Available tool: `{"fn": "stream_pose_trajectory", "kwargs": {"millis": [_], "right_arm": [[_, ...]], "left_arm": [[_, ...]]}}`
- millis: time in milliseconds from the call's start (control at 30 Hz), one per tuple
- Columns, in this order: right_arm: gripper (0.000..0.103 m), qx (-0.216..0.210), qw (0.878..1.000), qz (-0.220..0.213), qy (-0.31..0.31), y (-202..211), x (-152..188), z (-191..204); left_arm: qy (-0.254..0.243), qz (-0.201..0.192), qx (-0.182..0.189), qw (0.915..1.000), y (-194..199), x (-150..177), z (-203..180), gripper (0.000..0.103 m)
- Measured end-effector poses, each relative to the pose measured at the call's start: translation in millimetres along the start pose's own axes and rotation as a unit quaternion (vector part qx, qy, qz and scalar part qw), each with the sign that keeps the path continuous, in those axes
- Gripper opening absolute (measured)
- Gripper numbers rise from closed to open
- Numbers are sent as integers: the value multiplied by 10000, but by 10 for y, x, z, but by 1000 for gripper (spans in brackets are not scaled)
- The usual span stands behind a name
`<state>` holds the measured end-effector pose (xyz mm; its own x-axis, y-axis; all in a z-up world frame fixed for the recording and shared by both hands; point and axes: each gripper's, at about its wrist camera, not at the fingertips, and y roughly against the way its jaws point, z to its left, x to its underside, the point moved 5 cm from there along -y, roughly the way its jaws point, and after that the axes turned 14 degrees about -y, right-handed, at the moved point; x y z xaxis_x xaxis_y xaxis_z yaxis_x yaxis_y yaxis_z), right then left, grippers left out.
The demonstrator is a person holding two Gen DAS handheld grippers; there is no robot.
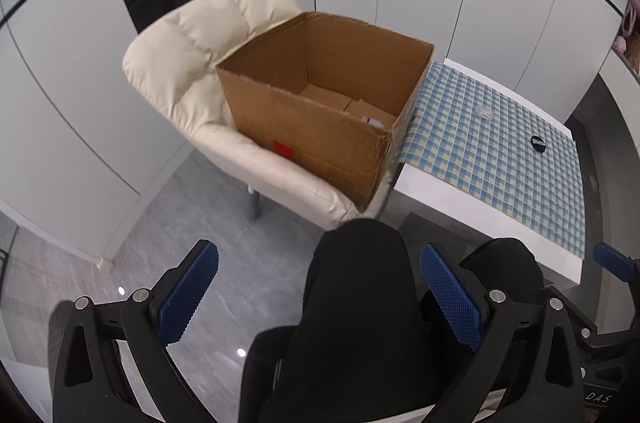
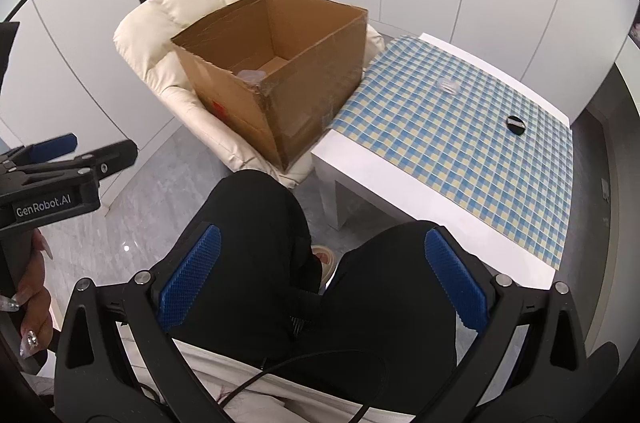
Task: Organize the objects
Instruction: 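Move both open grippers back toward the checked table, then reach the left gripper toward the clear case while the right approaches the black compact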
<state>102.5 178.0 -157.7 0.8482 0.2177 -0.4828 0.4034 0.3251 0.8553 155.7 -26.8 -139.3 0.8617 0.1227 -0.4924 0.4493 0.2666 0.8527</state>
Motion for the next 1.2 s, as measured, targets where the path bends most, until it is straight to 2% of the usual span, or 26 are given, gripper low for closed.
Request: {"fn": "stream_pose_trajectory", "kwargs": {"millis": [267,667,900,1200], "right_arm": [[103,170,9994,-58,-303,39,10,-253],[103,526,9953,-144,-798,148,112,-706],[103,768,9894,-176,-1219,270,239,-1063],[103,1062,9787,-238,-1740,464,402,-1536]], "left_arm": [[-282,-62,197,9994,-36,-104,-215,101],[-834,-173,551,9948,-63,-248,-749,101],[-1251,-282,948,9872,-18,-348,-1224,101],[-1678,-354,1180,9781,30,-441,-1708,101]]}}
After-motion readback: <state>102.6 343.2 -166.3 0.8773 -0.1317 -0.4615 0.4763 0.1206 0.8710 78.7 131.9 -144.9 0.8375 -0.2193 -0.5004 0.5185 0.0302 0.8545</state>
